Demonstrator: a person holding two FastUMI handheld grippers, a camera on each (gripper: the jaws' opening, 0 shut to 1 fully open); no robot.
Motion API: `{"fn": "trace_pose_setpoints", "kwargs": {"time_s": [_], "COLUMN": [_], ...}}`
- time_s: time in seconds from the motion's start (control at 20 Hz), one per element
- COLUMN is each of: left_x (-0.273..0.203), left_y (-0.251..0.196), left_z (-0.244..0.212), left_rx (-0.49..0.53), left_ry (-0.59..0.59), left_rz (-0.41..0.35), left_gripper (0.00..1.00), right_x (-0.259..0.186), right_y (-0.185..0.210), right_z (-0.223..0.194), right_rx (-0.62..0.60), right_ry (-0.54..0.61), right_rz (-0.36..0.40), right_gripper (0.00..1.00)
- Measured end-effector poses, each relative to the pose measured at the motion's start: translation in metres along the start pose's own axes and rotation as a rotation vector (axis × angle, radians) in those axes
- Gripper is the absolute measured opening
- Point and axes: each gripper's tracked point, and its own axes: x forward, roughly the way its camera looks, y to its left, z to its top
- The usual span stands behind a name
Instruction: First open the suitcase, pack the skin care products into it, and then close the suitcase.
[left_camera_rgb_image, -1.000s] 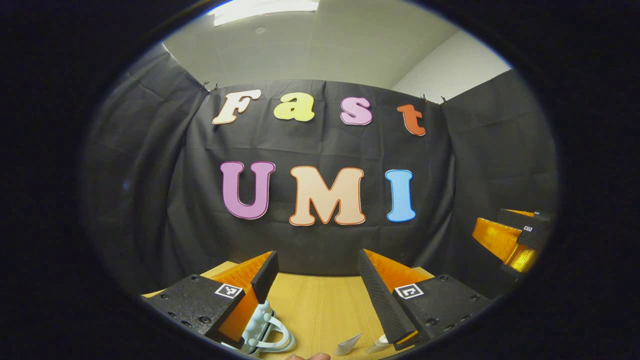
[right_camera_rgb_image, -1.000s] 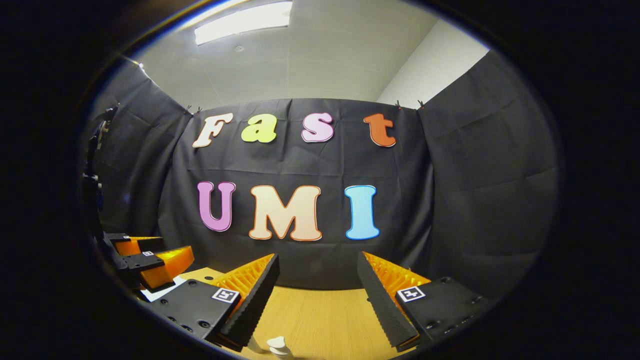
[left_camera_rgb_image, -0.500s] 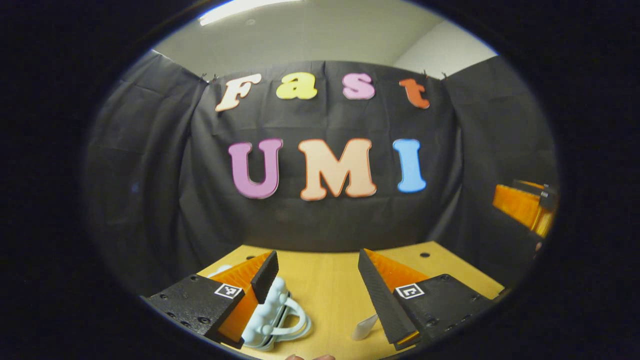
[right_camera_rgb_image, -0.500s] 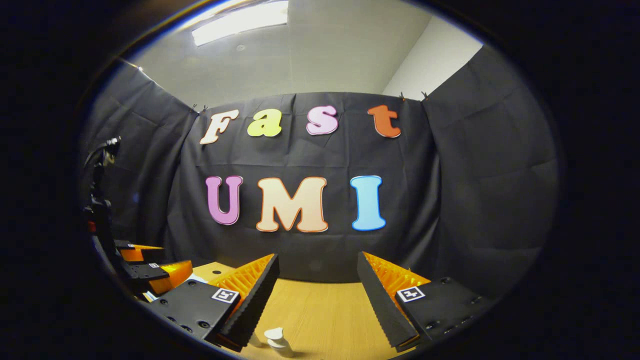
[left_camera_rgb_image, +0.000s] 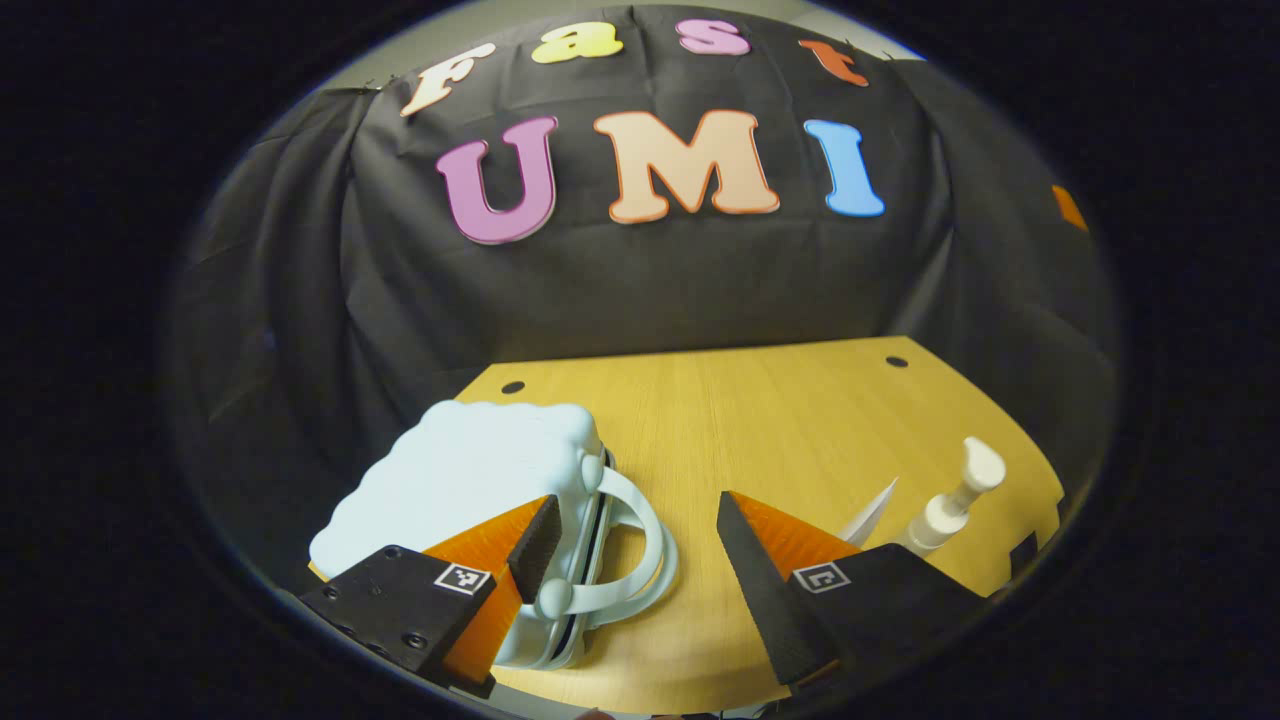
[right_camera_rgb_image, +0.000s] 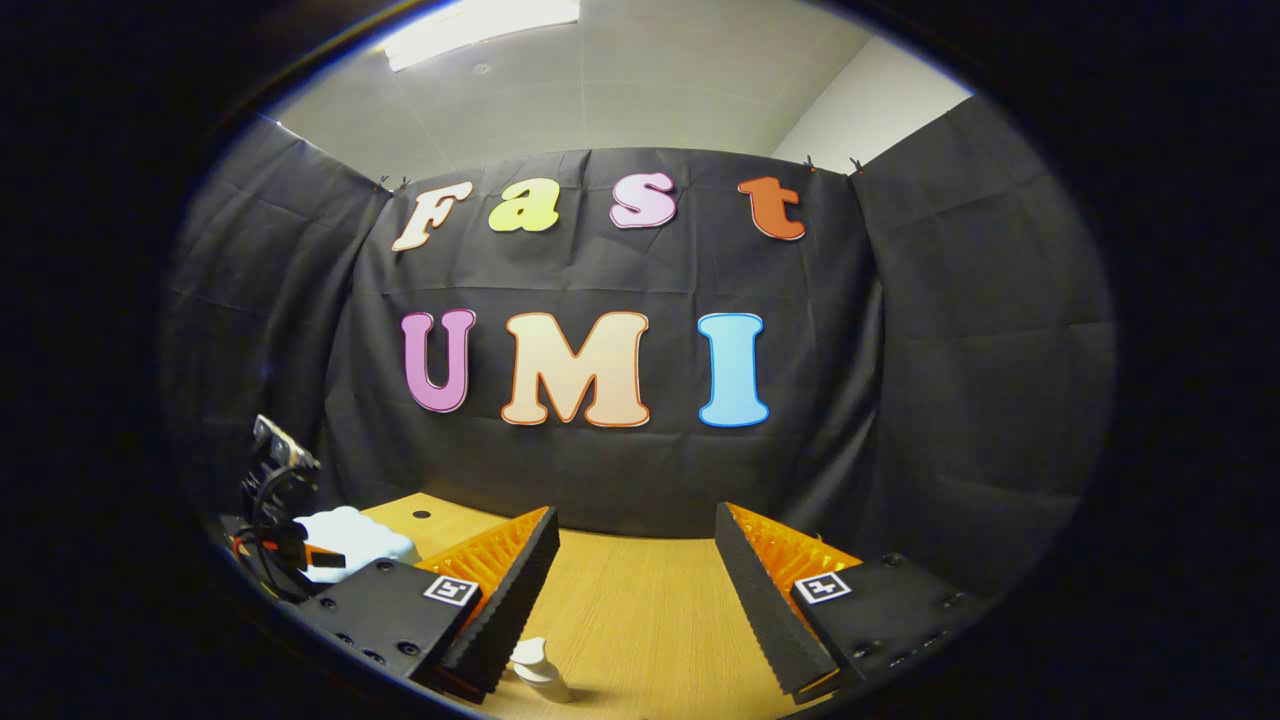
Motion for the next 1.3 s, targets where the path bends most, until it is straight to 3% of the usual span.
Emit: {"fn": "trace_pose_setpoints", "kwargs": {"time_s": [0.3, 0.4, 0.45, 0.6, 0.7, 0.75, 0.85, 1.0, 1.2, 1.3], "left_x": [0.047, 0.056, 0.06, 0.073, 0.078, 0.08, 0.075, 0.068, 0.055, 0.045], "left_y": [-0.009, -0.019, -0.019, -0.022, -0.016, -0.012, -0.014, -0.015, -0.012, 0.003], "left_z": [-0.042, -0.052, -0.055, -0.06, -0.065, -0.066, -0.067, -0.051, -0.023, -0.008], "left_rx": [0.012, 0.0, -0.007, -0.045, -0.066, -0.063, -0.084, -0.099, -0.118, -0.091], "left_ry": [0.174, 0.219, 0.239, 0.279, 0.307, 0.322, 0.38, 0.408, 0.375, 0.37], "left_rz": [-0.067, -0.111, -0.117, -0.142, -0.133, -0.121, -0.141, -0.158, -0.191, -0.17], "left_gripper": [0.92, 0.87, 0.77, 0.72, 0.51, 0.33, 0.13, 0.07, 0.06, 0.06], "right_x": [0.011, 0.013, 0.014, 0.015, 0.016, 0.016, 0.017, 0.019, 0.022, 0.023], "right_y": [0.02, 0.025, 0.026, 0.029, 0.029, 0.029, 0.031, 0.034, 0.04, 0.042], "right_z": [-0.017, -0.019, -0.02, -0.021, -0.02, -0.02, -0.021, -0.022, -0.022, -0.02], "right_rx": [-0.039, -0.047, -0.054, -0.057, -0.059, -0.061, -0.054, -0.043, -0.007, 0.006], "right_ry": [0.062, 0.068, 0.069, 0.073, 0.066, 0.064, 0.064, 0.063, 0.055, 0.046], "right_rz": [-0.05, -0.059, -0.062, -0.063, -0.063, -0.062, -0.054, -0.033, -0.001, 0.013], "right_gripper": [0.98, 1.0, 0.98, 0.99, 0.98, 0.98, 0.98, 0.98, 0.98, 0.98]}}
